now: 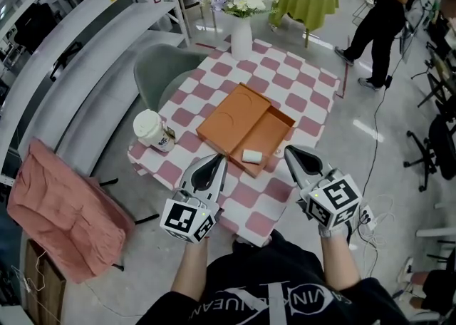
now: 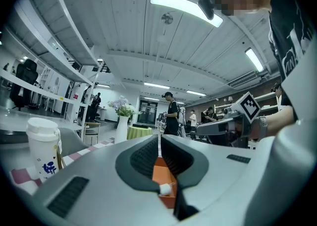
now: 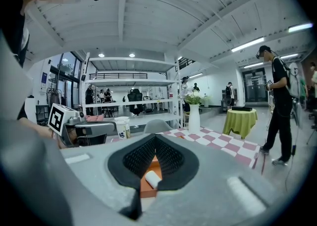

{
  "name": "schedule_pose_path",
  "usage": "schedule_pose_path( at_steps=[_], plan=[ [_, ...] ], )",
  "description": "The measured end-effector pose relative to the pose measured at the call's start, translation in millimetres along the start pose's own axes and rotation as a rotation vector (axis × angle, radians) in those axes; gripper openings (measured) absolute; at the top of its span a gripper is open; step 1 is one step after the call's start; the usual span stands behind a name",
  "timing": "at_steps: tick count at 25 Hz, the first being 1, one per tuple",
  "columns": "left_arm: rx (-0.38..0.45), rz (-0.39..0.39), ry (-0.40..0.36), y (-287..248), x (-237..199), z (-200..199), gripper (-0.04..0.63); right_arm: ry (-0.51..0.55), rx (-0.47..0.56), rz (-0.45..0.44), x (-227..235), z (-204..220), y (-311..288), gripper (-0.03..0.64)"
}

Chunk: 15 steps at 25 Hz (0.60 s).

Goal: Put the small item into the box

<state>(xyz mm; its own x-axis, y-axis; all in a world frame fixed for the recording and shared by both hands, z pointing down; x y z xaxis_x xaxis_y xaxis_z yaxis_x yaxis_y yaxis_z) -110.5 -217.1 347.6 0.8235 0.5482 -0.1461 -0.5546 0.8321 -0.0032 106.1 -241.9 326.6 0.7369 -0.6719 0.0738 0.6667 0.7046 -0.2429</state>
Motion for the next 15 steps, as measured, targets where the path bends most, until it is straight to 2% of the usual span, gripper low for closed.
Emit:
schedule_pose_path(
  at_steps=[15],
  plan=[
    [-0.001, -0.008, 0.0, 20, -1, 4, 0.021, -0.009, -0.005, 0.021, -12, 5, 6, 0.006]
  ],
)
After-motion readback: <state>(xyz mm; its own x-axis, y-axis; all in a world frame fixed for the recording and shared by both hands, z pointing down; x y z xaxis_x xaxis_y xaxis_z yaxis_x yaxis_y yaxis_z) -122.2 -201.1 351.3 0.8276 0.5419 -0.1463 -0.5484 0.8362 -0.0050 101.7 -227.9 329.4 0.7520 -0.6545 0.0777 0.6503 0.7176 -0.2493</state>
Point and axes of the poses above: the fingertips, and each gripper's own axes: y backward along the fingers, x to its right, z out of its underside, the point moved 6 cm from there along y, backward along the fingers, and after that the axes turned 1 degree about z, right-handed, at the moved point
